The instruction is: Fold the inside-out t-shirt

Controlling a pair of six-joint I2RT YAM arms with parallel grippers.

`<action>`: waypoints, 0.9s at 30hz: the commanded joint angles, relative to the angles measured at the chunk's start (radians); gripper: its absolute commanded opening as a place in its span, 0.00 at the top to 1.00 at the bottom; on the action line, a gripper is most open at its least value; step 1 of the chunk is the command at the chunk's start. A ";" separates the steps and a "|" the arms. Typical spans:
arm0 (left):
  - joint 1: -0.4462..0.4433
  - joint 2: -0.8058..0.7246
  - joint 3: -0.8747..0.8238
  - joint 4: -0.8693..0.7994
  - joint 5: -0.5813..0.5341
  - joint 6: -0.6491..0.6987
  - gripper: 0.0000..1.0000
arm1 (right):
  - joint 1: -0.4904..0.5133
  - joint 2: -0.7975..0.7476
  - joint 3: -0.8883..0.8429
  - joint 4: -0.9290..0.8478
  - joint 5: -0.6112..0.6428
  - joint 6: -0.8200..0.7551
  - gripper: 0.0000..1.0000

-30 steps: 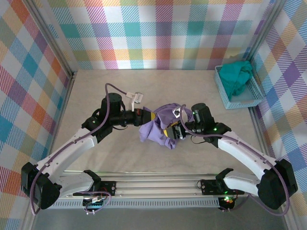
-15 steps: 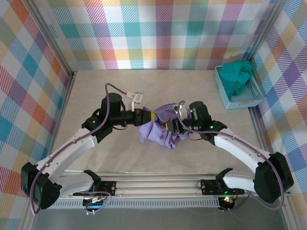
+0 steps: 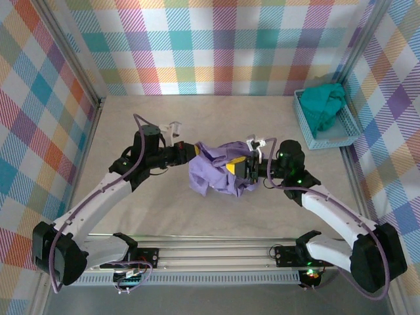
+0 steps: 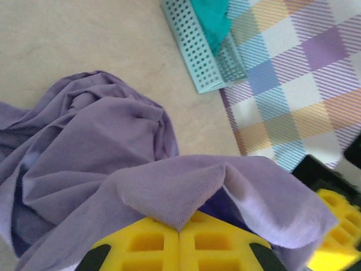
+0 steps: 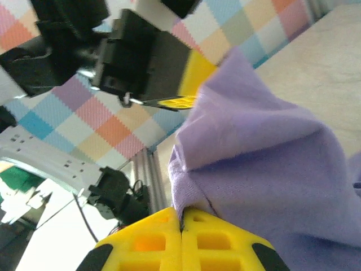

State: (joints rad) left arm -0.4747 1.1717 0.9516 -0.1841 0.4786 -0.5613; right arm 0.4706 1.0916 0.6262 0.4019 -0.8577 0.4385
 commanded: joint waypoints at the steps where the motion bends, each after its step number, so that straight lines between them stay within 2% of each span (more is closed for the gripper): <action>1: 0.006 0.011 -0.002 -0.050 -0.042 0.014 0.91 | -0.006 0.017 -0.011 0.176 -0.111 0.039 1.00; 6: 0.003 0.016 0.015 -0.163 -0.075 0.112 0.71 | -0.007 0.043 0.002 0.173 -0.051 0.045 1.00; 8: -0.002 -0.019 -0.001 -0.172 -0.109 0.143 0.62 | -0.008 0.049 0.011 0.157 -0.028 0.044 1.00; 11: -0.026 -0.107 -0.036 -0.140 -0.155 0.174 0.56 | -0.008 0.054 0.028 0.109 0.003 0.033 1.00; 14: -0.066 -0.172 -0.062 -0.103 -0.124 0.205 0.54 | -0.007 0.056 0.034 0.089 0.026 0.034 1.00; 19: -0.142 -0.127 -0.043 -0.003 0.097 0.207 0.59 | -0.007 0.065 0.038 0.084 0.034 0.038 1.00; 21: -0.171 -0.087 -0.021 0.003 0.103 0.209 0.58 | -0.007 0.064 0.035 0.083 0.033 0.039 1.00; 27: -0.176 -0.006 0.017 0.065 0.120 0.187 0.57 | -0.007 0.053 0.029 0.066 0.033 0.028 1.00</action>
State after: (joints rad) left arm -0.6472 1.1553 0.9180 -0.1905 0.5560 -0.3771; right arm 0.4698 1.1511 0.6304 0.4694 -0.8211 0.4721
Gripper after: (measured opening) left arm 0.432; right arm 0.067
